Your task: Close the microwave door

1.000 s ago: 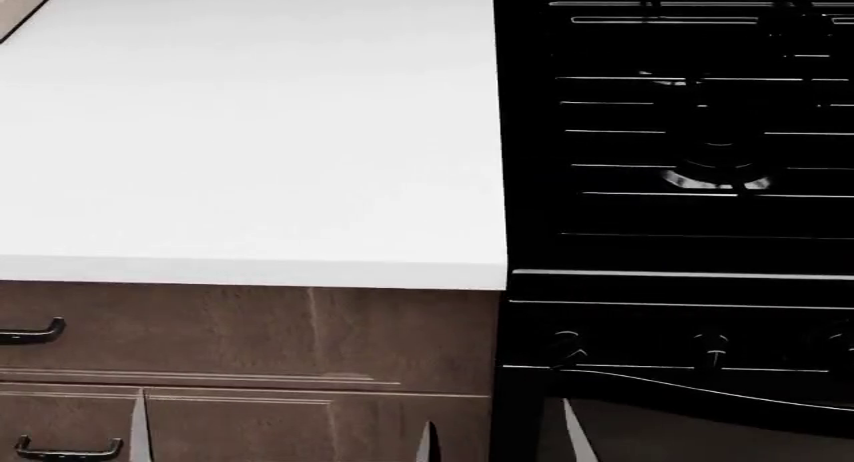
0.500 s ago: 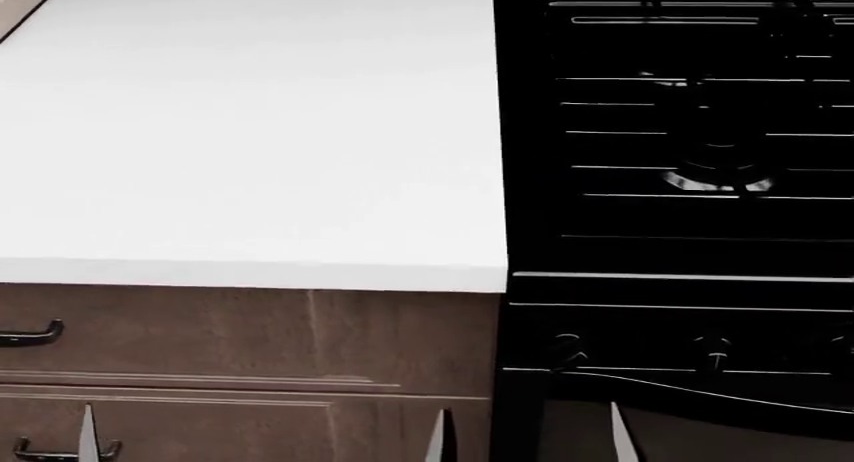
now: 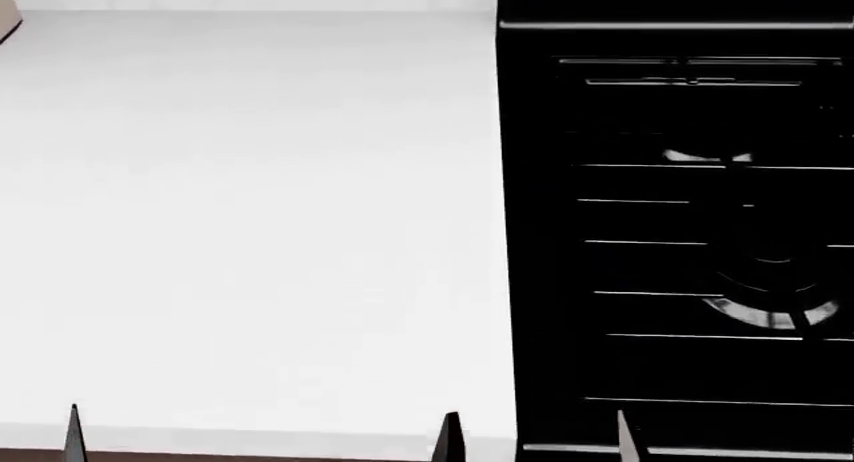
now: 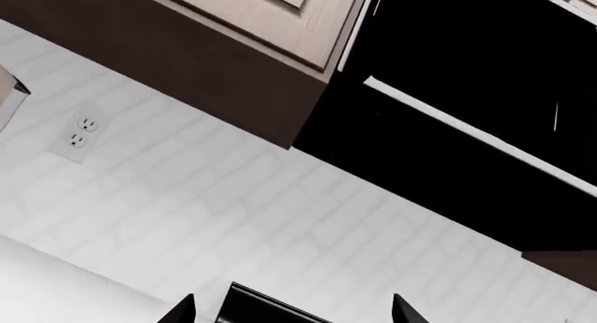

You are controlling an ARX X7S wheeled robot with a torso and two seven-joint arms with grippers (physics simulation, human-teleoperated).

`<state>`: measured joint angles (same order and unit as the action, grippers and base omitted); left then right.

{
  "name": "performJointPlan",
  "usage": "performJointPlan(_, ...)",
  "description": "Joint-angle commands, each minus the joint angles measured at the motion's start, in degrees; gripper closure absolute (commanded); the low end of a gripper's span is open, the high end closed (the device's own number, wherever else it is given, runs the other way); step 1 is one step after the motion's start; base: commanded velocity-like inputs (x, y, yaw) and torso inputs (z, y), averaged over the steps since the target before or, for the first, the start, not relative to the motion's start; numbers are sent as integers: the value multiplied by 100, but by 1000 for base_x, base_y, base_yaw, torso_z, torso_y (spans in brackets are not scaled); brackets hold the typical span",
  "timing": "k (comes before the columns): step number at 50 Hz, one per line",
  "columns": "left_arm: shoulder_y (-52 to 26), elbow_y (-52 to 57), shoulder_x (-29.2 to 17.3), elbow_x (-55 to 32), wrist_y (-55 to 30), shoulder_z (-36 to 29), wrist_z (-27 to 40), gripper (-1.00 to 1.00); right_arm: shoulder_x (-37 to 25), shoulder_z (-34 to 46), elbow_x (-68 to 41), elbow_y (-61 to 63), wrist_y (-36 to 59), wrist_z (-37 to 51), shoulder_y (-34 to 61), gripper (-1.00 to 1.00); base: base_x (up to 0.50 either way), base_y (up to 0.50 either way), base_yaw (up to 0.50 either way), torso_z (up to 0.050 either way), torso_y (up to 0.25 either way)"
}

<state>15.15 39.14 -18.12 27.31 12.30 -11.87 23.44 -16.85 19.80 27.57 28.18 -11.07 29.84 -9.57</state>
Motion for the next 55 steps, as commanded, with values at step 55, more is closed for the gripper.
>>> performJointPlan(55,-62,18,-113,-1,-48,-81,134,-100,1351,719,1428,2748,3572,-3087,2550,-100,104,0,0,0,0)
